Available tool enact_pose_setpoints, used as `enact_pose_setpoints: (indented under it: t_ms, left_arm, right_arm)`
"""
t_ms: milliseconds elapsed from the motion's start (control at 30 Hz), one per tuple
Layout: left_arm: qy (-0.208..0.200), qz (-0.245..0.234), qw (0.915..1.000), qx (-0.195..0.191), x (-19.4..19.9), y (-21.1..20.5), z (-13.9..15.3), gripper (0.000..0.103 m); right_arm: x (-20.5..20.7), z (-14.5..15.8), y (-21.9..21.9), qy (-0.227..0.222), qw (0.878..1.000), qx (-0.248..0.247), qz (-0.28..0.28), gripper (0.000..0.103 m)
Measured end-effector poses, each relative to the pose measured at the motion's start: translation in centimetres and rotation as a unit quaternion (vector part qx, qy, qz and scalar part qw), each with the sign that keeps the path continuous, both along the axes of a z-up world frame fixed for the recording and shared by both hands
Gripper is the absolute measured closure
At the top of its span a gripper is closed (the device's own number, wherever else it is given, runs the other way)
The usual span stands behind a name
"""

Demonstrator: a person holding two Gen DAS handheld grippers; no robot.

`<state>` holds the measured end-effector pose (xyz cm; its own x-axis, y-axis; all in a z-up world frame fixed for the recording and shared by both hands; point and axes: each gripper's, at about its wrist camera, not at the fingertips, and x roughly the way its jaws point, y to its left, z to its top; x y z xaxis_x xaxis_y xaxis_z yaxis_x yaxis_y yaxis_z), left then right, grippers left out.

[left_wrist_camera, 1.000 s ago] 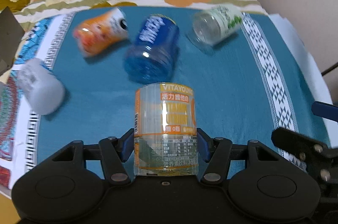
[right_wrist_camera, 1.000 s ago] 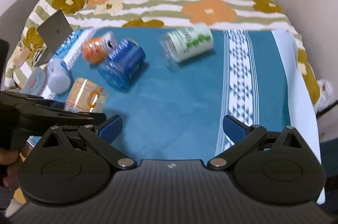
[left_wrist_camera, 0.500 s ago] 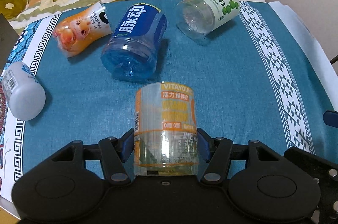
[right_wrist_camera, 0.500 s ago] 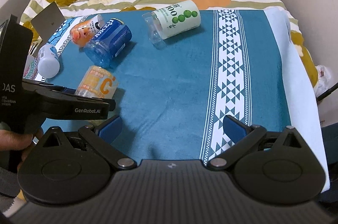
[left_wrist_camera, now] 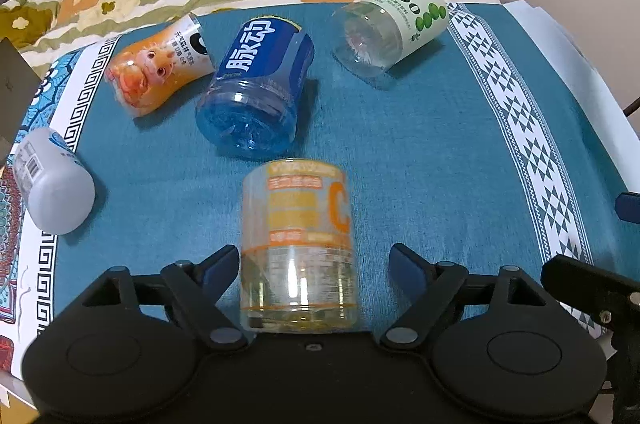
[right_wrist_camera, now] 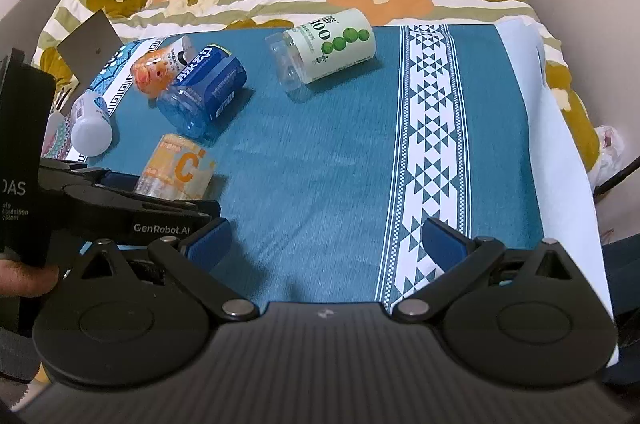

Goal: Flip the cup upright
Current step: 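Lift the clear cup with the left tool and carry it toward the blue bottle, then lower the cup onto the cloth and open the left tool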

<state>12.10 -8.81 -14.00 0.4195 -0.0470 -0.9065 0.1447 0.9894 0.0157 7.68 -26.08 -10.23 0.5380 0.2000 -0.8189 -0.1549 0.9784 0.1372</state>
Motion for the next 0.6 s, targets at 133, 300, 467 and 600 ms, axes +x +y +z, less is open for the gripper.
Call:
enact_pose_setpoints:
  t_ms: [133,300,467,600]
  left_arm:
    - [-0.006,-0.002,1.0000,0.001,-0.4,0.0,0.4,0.017]
    - [-0.011,0.001,0.9999,0.005,-0.7,0.1,0.7,0.017]
    - [-0.017,0.006,0.9998,0.009,-1.3,0.6,1.1,0.016]
    - [-0.019,0.008,0.9997,0.010,-1.5,1.0,1.3,0.016]
  right_arm:
    - [0.0,0.1,0.0,-0.002,1.000,0.000,0.000,0.000]
    - [0.0,0.4,0.2,-0.006,1.000,0.000,0.002,0.000]
    - [-0.3,0.5,0.4,-0.009,1.000,0.000,0.008,0.000]
    - [-0.2,0.9,0.7,-0.010,1.000,0.003,0.014,0.000]
